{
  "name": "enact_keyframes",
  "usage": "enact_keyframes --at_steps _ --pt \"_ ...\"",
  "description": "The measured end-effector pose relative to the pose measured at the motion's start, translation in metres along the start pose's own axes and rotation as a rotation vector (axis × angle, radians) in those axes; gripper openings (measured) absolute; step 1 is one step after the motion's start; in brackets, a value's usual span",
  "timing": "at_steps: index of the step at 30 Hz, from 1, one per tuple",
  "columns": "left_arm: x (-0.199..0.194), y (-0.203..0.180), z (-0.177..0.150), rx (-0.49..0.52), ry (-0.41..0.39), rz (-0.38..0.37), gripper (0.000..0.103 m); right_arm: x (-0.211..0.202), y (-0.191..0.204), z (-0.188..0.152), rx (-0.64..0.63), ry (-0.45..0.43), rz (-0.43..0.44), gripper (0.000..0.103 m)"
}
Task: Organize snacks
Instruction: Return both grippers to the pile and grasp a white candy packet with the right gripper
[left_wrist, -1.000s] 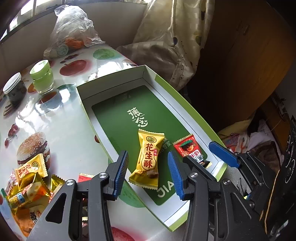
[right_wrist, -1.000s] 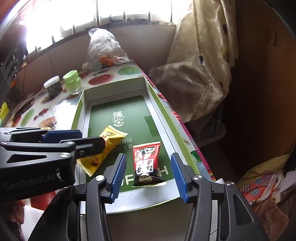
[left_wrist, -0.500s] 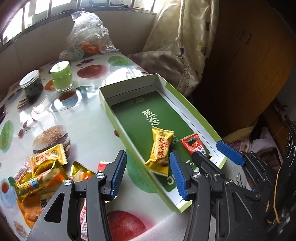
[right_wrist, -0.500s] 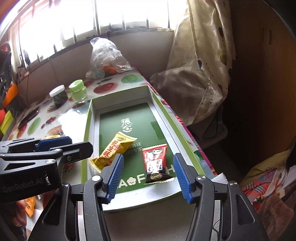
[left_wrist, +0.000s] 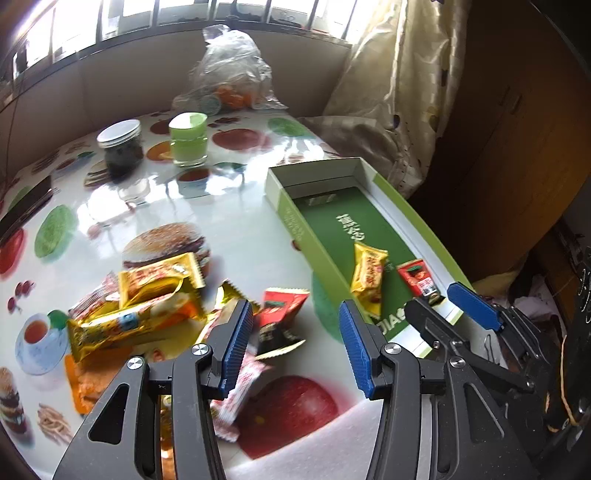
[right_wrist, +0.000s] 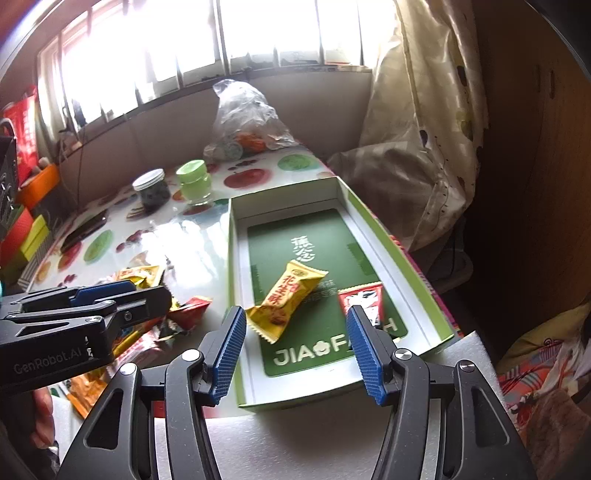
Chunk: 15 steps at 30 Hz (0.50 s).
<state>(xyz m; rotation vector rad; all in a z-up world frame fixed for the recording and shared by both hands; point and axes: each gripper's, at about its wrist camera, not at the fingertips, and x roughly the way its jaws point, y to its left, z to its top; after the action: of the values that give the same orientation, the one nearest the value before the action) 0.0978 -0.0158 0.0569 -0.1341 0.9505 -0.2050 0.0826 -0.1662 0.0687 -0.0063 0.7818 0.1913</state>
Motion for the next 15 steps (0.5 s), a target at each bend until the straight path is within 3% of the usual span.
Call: enact_keyframes --at_steps 15 --pt "-0.018 0.056 -0.029 -0.111 -0.009 0.075 0.05 0.005 0.042 -0.01 -0.073 0.029 0.066 0.057"
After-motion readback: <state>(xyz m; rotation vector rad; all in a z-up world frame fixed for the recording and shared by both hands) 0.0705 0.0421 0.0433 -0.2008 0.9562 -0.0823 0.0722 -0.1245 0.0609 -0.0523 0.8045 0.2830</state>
